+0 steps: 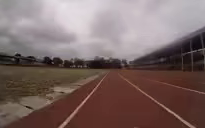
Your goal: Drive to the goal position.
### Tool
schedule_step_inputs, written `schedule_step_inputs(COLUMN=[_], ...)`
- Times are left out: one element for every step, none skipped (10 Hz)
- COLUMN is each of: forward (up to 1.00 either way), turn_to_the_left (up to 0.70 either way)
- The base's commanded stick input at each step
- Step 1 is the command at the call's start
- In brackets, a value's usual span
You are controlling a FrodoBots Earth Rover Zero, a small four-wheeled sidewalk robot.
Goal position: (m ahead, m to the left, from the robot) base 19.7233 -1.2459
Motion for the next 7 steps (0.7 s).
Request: schedule_step_inputs(forward=[1.00, 1.00, 1.00, 1.00, 1.00, 1.00, 1.00], turn_to_the_left=[-0.40, -0.33, -0.10, -0.13, -0.35, -0.21, 0.00])
